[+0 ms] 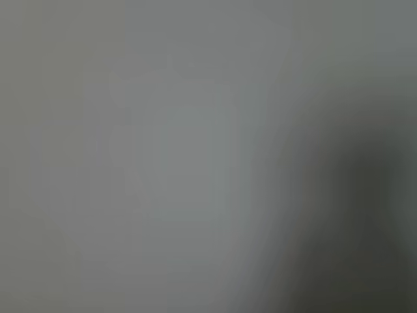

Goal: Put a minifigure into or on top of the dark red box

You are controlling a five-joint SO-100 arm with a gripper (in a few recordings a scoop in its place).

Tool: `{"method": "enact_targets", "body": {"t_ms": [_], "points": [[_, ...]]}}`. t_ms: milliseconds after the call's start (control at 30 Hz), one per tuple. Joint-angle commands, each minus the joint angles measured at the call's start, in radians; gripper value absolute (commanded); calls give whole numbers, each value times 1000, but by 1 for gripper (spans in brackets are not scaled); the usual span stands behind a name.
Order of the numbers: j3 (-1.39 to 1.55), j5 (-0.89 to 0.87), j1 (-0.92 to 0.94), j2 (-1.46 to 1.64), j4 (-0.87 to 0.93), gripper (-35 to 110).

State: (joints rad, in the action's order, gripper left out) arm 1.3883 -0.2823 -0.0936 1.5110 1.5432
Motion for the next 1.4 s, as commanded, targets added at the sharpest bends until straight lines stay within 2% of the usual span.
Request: {"method": "enact_targets", "body": {"t_ms": [0,200,367,500,700,867,1133,1367], "points": [[-26,11,12,20,15,22],[209,-54,-29,218,18,21],[471,-137,-155,497,34,22],[670,-261,-342,649,6,24],[831,-505,-704,686,-28,24],[1014,-701,-942,897,-91,24],[1192,-876,-1091,1098,-83,25],[1293,-914,-1111,1224,-155,25]]}}
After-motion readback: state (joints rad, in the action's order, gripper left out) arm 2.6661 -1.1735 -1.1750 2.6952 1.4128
